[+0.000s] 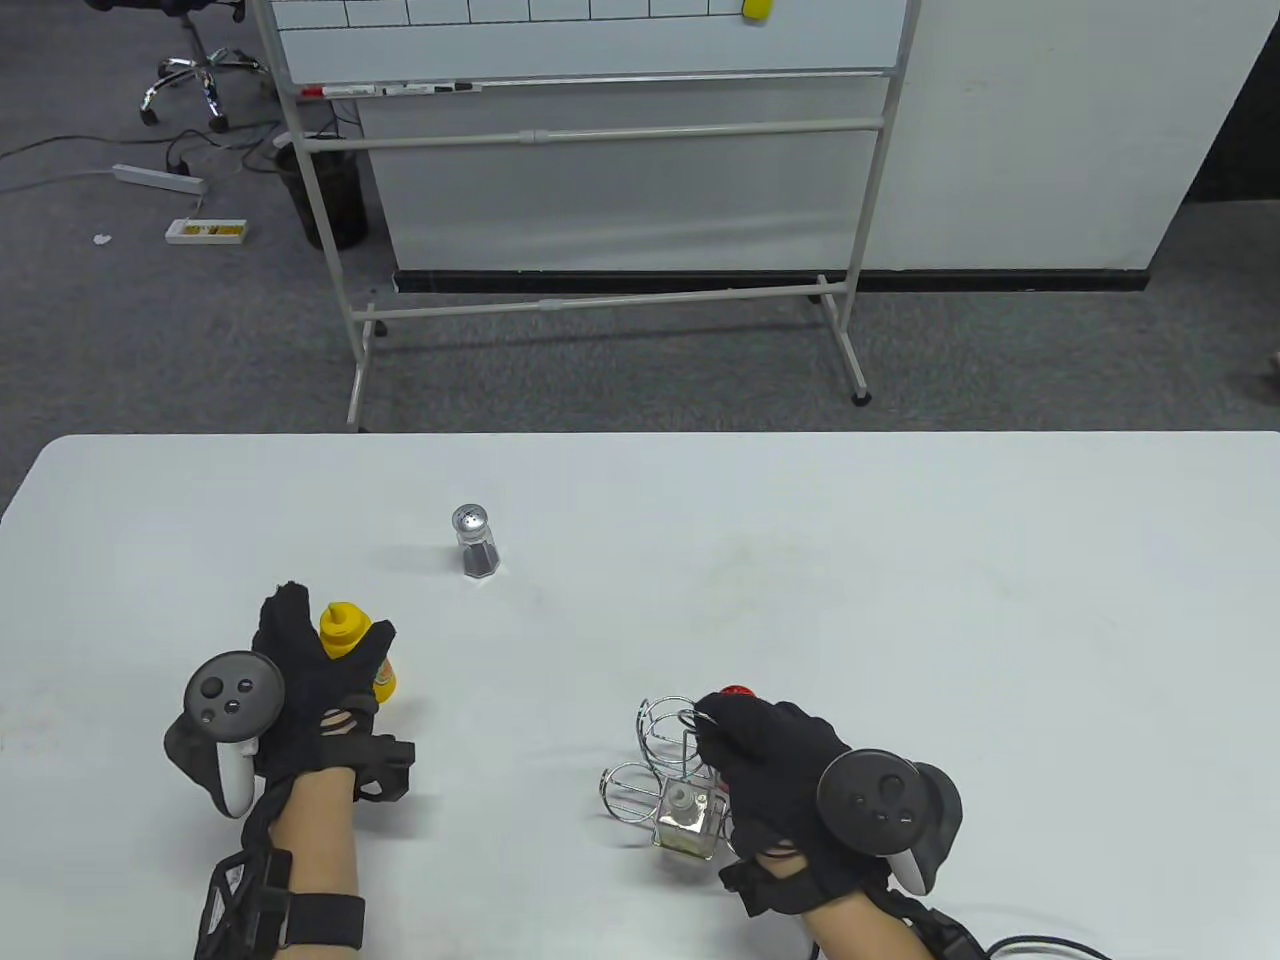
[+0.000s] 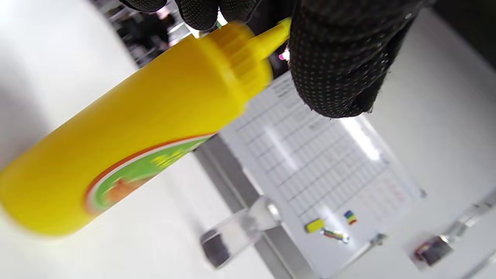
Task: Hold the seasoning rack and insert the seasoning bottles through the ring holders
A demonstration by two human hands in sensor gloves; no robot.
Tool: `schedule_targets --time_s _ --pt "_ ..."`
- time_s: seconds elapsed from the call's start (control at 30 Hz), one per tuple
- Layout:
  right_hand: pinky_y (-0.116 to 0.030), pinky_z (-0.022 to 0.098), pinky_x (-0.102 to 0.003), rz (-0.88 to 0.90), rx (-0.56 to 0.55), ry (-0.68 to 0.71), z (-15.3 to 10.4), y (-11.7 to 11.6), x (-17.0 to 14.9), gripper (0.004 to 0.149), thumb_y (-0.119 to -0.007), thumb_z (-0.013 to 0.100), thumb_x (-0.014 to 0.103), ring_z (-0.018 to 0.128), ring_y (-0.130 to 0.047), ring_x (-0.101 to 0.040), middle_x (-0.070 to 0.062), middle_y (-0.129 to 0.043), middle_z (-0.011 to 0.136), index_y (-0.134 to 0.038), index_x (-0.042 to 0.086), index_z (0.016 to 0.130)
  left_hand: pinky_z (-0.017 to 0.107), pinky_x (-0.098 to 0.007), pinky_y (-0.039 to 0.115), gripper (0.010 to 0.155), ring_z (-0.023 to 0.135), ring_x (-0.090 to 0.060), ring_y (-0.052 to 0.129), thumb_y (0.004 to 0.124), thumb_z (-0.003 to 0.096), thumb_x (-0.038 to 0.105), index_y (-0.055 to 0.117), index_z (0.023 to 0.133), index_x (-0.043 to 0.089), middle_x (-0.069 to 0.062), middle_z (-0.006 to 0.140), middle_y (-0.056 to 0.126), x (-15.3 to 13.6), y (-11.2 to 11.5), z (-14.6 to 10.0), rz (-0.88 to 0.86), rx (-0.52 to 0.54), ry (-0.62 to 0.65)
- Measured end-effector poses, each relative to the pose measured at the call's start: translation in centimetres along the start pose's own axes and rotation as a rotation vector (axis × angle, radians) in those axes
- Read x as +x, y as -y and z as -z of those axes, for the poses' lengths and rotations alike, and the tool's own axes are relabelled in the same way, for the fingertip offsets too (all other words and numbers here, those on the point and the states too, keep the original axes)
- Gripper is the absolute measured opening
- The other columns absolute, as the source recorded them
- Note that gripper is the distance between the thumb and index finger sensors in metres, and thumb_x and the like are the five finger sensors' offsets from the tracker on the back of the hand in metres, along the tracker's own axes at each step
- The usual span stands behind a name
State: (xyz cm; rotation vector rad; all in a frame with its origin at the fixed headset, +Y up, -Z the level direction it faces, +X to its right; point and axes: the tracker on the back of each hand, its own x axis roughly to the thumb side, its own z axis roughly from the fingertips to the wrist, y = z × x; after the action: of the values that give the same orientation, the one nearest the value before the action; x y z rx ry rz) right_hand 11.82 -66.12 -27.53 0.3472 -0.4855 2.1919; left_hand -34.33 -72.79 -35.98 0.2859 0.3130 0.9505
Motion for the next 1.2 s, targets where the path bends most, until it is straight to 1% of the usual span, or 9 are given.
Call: schedule_targets --time_s 0.17,0.57,0.67,0.73,0.8,0.9,0.97,1.03,1.2 --pt "-0.083 0.037 -0.049 0.013 0.015 0.011 0.0 -0.1 0.1 0.041 -0.095 0.033 0.024 0.037 -0.105 -0.025 0.001 -0.109 0.071 -0.095 0.028 0.074 0.069 -0.074 0.035 0.099 0.105 -0.061 0.041 0.096 0.0442 0.05 0.042 0.113 0.004 -0.027 0.118 0.044 -1.3 0.6 0.8 0.025 -0.02 -0.044" --pt "-0.083 0.037 -0.049 0.043 0.041 0.009 -0.1 -0.4 0.1 0.041 -0.094 0.032 0.023 0.037 -0.105 -0.026 0.0 -0.109 0.07 -0.095 0.028 0.073 0.069 -0.072 0.046 0.082 0.099 -0.05 0.066 0.096 0.0468 0.046 0.057 0.11 0.011 -0.017 0.108 0.068 -1.0 1.7 1.1 -0.027 0.0 -0.023" --pt "-0.083 0.037 -0.049 0.046 0.04 0.013 -0.1 -0.3 0.0 0.041 -0.094 0.032 0.023 0.038 -0.105 -0.026 0.0 -0.109 0.07 -0.095 0.028 0.072 0.068 -0.068 0.055 0.082 0.092 -0.043 0.078 0.097 0.0456 0.05 0.06 0.109 0.014 -0.015 0.107 0.074 1.2 1.3 0.7 -0.132 0.009 0.108" --pt "-0.083 0.038 -0.049 0.046 0.043 0.019 -0.1 -0.3 0.0 0.041 -0.094 0.032 0.023 0.038 -0.105 -0.026 0.0 -0.109 0.07 -0.095 0.028 0.072 0.067 -0.065 0.06 0.081 0.09 -0.04 0.084 0.096 0.0451 0.052 0.061 0.109 0.015 -0.014 0.106 0.077 3.6 1.5 0.1 -0.266 -0.059 0.257" --pt "-0.083 0.038 -0.049 0.046 0.045 0.021 0.0 -0.3 0.0 0.041 -0.094 0.032 0.023 0.038 -0.105 -0.026 0.0 -0.109 0.07 -0.095 0.028 0.072 0.067 -0.063 0.063 0.082 0.089 -0.039 0.087 0.097 0.0445 0.052 0.062 0.109 0.016 -0.013 0.106 0.078 6.8 2.3 -1.6 -0.42 -0.164 0.432" --pt "-0.082 0.038 -0.049 0.045 0.05 0.029 0.0 -0.4 0.0 0.041 -0.094 0.032 0.023 0.038 -0.105 -0.026 0.0 -0.109 0.07 -0.095 0.028 0.072 0.067 -0.061 0.064 0.082 0.089 -0.038 0.09 0.097 0.0441 0.051 0.062 0.109 0.015 -0.013 0.106 0.079 10.3 4.1 -4.4 -0.525 -0.281 0.564" --pt "-0.082 0.038 -0.05 0.05 0.053 0.033 0.0 -0.5 0.1 0.041 -0.094 0.032 0.023 0.038 -0.105 -0.026 0.0 -0.109 0.07 -0.095 0.028 0.072 0.067 -0.061 0.065 0.082 0.089 -0.038 0.092 0.097 0.0436 0.05 0.063 0.109 0.015 -0.014 0.106 0.079 12.5 5.5 -6.5 -0.524 -0.369 0.654" --pt "-0.082 0.038 -0.05 0.049 0.057 0.04 -0.1 -0.6 0.2 0.041 -0.094 0.032 0.023 0.038 -0.105 -0.026 0.0 -0.109 0.07 -0.095 0.028 0.072 0.067 -0.061 0.065 0.082 0.089 -0.038 0.093 0.098 0.0428 0.05 0.064 0.108 0.014 -0.014 0.106 0.08 14.2 6.9 -8.3 -0.448 -0.438 0.732" --pt "-0.082 0.038 -0.05 0.053 0.054 0.053 -0.2 -0.7 0.5 0.041 -0.094 0.032 0.023 0.038 -0.105 -0.026 0.0 -0.109 0.07 -0.095 0.028 0.072 0.067 -0.062 0.064 0.082 0.088 -0.038 0.093 0.098 0.0425 0.05 0.065 0.108 0.014 -0.014 0.105 0.081 14.6 8.8 -9.7 -0.31 -0.528 0.776"
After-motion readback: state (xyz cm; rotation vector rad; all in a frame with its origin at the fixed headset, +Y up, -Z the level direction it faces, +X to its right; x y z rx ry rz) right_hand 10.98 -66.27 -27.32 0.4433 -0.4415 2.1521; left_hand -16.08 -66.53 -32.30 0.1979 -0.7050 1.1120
